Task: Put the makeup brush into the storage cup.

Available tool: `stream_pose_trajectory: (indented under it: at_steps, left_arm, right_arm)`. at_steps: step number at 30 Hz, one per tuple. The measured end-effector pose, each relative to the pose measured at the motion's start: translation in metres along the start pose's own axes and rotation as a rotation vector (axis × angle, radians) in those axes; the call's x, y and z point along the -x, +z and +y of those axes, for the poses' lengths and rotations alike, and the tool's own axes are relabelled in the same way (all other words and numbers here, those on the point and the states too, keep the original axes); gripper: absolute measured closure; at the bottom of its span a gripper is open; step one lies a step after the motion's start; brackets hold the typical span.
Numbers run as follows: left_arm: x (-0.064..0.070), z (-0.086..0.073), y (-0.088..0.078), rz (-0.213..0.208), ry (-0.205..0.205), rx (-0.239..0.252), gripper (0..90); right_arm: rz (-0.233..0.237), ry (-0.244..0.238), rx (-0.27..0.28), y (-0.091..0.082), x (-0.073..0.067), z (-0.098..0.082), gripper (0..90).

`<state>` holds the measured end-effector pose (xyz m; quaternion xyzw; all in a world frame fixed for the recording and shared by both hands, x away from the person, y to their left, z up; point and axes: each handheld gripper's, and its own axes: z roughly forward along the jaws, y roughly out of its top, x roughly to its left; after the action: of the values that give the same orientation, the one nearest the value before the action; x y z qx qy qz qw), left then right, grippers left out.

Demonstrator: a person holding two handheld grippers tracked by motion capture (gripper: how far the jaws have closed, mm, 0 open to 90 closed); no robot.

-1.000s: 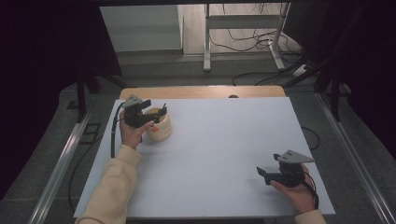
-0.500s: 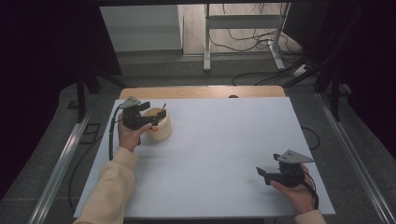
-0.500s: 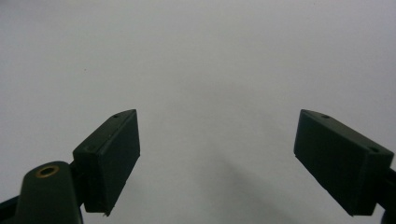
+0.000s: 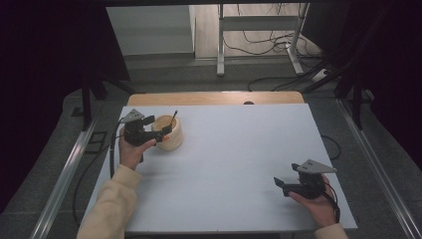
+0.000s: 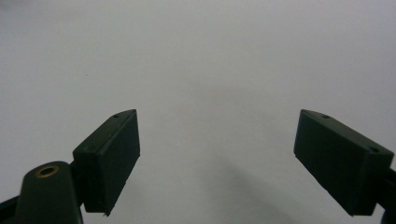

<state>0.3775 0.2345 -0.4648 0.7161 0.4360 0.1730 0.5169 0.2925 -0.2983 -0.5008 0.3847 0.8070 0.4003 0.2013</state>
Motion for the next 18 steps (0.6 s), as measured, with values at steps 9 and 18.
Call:
stream_pose_trajectory:
  at_steps: [9, 18]
  left_arm:
    - [0.017, -0.009, -0.014, -0.016, 0.012, -0.058, 9.5]
    - [0.028, -0.031, -0.027, -0.027, 0.025, -0.113, 9.5]
  right_arm:
    - [0.002, -0.005, 0.004, -0.002, -0.001, 0.0, 14.8]
    - [0.009, -0.011, 0.002, -0.002, -0.002, 0.001, 14.8]
